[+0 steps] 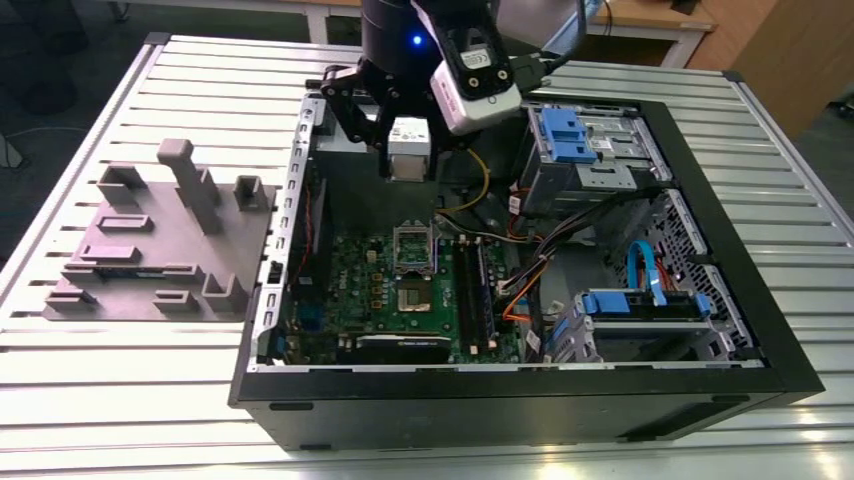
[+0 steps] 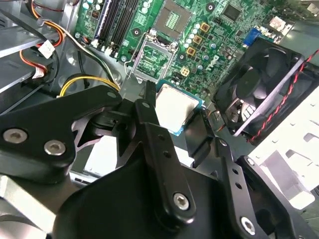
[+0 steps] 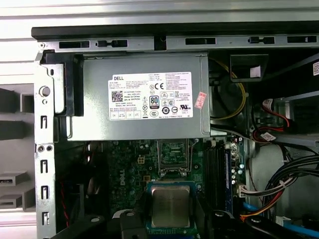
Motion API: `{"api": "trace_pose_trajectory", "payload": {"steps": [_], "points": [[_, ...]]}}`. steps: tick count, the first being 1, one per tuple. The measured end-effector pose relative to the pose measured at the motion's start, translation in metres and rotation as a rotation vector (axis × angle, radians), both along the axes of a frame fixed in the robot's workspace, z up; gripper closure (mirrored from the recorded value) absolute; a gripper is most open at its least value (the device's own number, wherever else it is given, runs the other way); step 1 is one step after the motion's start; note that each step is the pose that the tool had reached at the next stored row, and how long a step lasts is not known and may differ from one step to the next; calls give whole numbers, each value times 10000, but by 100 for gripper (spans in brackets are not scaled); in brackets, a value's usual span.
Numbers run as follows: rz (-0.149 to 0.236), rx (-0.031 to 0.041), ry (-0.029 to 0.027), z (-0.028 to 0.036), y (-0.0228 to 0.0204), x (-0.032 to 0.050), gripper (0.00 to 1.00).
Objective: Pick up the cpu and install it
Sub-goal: 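Place the cpu into insertion slot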
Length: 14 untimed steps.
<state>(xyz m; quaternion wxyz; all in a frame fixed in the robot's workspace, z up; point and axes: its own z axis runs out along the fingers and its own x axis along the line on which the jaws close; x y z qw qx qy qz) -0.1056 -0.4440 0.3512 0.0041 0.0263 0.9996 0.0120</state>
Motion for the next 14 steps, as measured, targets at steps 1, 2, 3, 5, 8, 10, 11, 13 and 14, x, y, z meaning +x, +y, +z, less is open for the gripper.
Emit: {"api": "trace_pose_trajectory", "payload": {"steps": [1, 2, 3, 5, 8, 10, 11, 13, 14], "points": [[1, -1, 1, -7, -3, 1, 53], [2, -4, 3, -11, -14, 2, 53], [0, -2, 2, -16, -28, 3, 53], [-3, -1, 4, -26, -56, 4, 53], [-3, -2, 4, -51, -71, 10, 53], [-3, -22, 6, -65, -71, 22, 53], [-3, -21, 4, -78, -72, 30, 53], [-3, -22, 4, -112, -72, 46, 53], [-3, -22, 4, -131, -72, 53, 53]]}}
